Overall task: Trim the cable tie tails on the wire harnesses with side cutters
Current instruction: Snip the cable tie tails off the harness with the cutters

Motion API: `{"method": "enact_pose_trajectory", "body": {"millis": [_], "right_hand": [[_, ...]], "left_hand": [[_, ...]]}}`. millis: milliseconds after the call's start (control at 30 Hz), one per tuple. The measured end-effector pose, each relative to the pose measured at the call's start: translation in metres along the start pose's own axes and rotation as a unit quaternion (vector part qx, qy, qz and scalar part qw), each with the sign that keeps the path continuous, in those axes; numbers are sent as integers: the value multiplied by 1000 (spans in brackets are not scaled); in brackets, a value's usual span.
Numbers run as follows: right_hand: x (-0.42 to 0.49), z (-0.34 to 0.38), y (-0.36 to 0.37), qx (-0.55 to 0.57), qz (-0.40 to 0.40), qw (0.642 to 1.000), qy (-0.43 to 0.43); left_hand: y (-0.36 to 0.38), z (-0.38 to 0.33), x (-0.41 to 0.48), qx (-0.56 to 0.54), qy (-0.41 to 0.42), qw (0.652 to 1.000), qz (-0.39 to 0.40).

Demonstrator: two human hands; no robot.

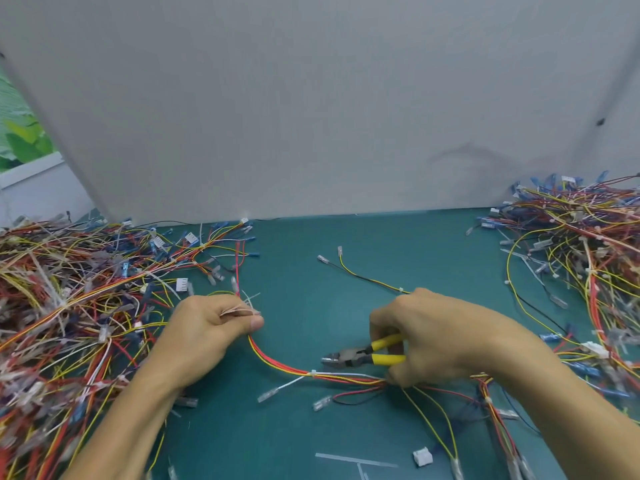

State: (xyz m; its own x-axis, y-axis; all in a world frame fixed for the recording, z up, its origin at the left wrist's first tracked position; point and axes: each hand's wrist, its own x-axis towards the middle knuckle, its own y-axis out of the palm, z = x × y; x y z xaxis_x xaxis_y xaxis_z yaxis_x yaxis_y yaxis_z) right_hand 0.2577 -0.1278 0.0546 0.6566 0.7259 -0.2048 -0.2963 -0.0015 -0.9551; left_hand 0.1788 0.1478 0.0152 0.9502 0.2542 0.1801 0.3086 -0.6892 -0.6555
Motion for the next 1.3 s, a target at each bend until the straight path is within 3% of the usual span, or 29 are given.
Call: {"method": "enact_pose_trajectory", "body": {"millis": [133, 267, 367, 433, 533, 667, 767, 1300], "right_hand": [[1, 11, 1, 1, -47, 999, -18], [4, 20, 6, 1, -62, 998, -28], [4, 20, 8, -4, -33, 999, -23], [3, 20, 9, -7, -15, 1000, -18], [5, 25, 13, -9, -41, 999, 2], [14, 43, 22, 21, -117, 992, 35], [25, 59, 28, 50, -137, 988, 59], [59, 95, 38, 48, -79, 990, 106]], "left_hand": [[6, 2, -1, -1, -10, 999, 31], [18, -3, -3, 113, 80, 989, 50], [24, -6, -3, 133, 112, 983, 54], [21, -4, -2, 91, 86, 991, 52], [10, 6, 3, -17, -28, 999, 42], [5, 19, 8, -206, -145, 968, 22], [7, 21, 9, -222, -153, 963, 21], [9, 31, 13, -216, -137, 967, 24]]}}
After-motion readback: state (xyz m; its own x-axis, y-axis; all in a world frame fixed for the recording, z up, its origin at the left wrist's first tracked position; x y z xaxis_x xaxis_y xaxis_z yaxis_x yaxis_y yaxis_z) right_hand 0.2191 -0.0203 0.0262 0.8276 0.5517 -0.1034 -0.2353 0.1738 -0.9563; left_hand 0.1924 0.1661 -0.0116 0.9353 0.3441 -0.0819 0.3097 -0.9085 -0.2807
